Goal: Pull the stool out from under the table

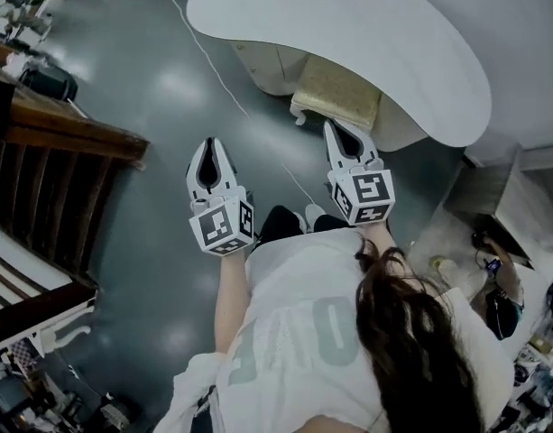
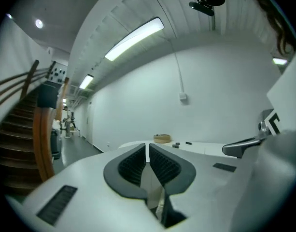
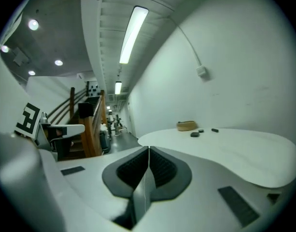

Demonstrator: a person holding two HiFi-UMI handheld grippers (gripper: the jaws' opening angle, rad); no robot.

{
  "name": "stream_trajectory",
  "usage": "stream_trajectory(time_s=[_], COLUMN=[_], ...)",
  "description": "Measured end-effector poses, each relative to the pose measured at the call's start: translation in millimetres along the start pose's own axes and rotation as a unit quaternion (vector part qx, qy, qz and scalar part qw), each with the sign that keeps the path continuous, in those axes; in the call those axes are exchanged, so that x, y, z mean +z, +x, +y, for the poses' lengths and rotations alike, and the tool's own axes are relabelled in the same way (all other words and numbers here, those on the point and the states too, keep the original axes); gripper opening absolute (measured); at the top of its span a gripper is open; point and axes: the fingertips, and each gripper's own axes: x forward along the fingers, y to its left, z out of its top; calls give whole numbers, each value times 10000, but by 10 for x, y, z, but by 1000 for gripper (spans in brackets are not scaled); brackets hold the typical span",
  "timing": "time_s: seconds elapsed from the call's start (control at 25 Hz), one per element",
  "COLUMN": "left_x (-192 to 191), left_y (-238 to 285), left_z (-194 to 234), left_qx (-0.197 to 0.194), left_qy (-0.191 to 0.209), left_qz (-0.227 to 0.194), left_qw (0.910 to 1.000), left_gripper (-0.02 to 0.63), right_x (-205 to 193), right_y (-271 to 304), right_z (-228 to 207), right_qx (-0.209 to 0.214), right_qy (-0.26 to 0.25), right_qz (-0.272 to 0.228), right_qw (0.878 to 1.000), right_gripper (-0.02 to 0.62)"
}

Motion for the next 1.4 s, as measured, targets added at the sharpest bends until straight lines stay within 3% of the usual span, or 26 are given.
stream_trajectory(time_s=[0.24, 0.44, 0.76, 0.92, 1.2, 1.28, 1.36, 1.4], left_x=[-49, -15, 71, 46, -65, -27, 42, 79], left_y=[663, 1111, 1414, 1479, 1568, 1532, 1459, 1421], left_z=[-916, -1553, -1965, -2023, -1928, -1967, -2052, -2090], left_qx=[-1341, -2612, -3600, -3849, -3888, -4097, -4410, -4521], left_qy=[116, 175, 263, 258, 237, 193, 156, 168], left_qz=[37, 65, -7, 46, 257, 195, 75, 21], left_qw=[9909, 9651, 9326, 9226, 9207, 9118, 8973, 8918], left_gripper=[41, 41, 41, 41, 41, 41, 58, 111], right_x=[-141, -33, 101, 107, 90, 119, 166, 187], right_y=[-343, -755, -969, -1000, -913, -892, -863, -847], right_z=[-824, -1179, -1299, -1253, -1180, -1186, -1198, -1203], right_qx=[-1264, -2506, -3518, -3637, -3604, -3502, -3385, -3342], right_qy=[431, 587, 727, 868, 997, 1118, 1191, 1223], right_qz=[-81, -268, -484, -569, -534, -629, -706, -739], right_qw=[9910, 9659, 9320, 9257, 9259, 9278, 9307, 9316], right_gripper=[31, 31, 31, 32, 32, 32, 47, 110])
